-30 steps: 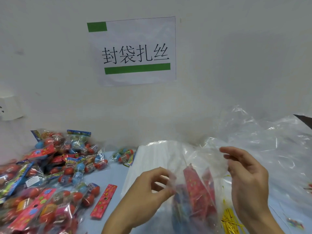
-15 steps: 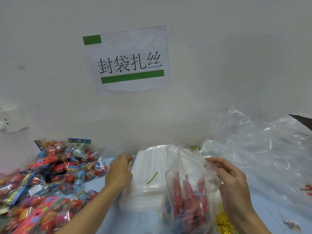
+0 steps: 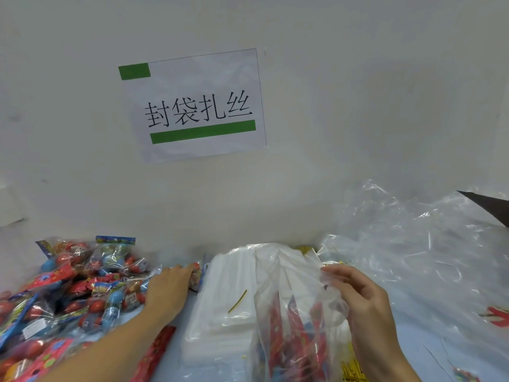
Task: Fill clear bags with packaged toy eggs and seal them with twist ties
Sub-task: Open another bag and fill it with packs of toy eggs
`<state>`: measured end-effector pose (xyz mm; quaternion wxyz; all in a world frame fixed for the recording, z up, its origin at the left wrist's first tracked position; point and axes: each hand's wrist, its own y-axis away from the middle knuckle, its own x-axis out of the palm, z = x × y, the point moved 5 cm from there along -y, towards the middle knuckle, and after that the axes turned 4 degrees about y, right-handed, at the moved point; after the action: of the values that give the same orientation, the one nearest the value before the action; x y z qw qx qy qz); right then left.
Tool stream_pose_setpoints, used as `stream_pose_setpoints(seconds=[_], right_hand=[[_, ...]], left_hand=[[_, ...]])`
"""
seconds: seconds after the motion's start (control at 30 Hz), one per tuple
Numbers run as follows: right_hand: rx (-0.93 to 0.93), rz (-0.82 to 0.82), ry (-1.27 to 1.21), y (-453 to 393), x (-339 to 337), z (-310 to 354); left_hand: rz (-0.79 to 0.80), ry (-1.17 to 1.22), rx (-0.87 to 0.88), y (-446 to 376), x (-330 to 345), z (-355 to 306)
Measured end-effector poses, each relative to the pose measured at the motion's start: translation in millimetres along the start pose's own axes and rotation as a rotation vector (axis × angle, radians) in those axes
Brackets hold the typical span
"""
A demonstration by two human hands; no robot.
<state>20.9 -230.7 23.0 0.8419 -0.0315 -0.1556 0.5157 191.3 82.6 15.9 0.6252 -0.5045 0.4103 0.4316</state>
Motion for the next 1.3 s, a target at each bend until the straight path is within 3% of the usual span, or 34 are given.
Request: stream_pose_setpoints(seconds=[0.07,0.2,0.4,0.53,0.67,0.93,1.13,1.3], right_hand=[[-0.012,0.001,0.016,0,2,1],[-0.029,-0.003,0.033,3,4,4],[-0.038,-0.005,0.053,5,3,7],[-0.056,-0.016,0.079,6,3,7],[-0.082,-0.004,0.084,2,2,5],[-0.089,0.022,0.024,-12,-4,25],[-0.453,-0.092,0.416,-20,9,123],[-0.332,0.263,0.287,-1,51,142]], left_hand=[[-0.085,0.174,-0.077,1,-14,3],[-0.266,0.749,-0.225,9,-62,-1],[-0.657,1.401,-0.221,60,-159,-34],[-0.773,1.697,-0.138,105,-191,-64],[-0.724,1.75,-0.061,117,-192,-90],[-0.757,1.596,0.05,113,-194,-94],[-0.791,1.41,0.129,113,-193,-98],[-0.796,1.265,0.393,119,-204,-112]])
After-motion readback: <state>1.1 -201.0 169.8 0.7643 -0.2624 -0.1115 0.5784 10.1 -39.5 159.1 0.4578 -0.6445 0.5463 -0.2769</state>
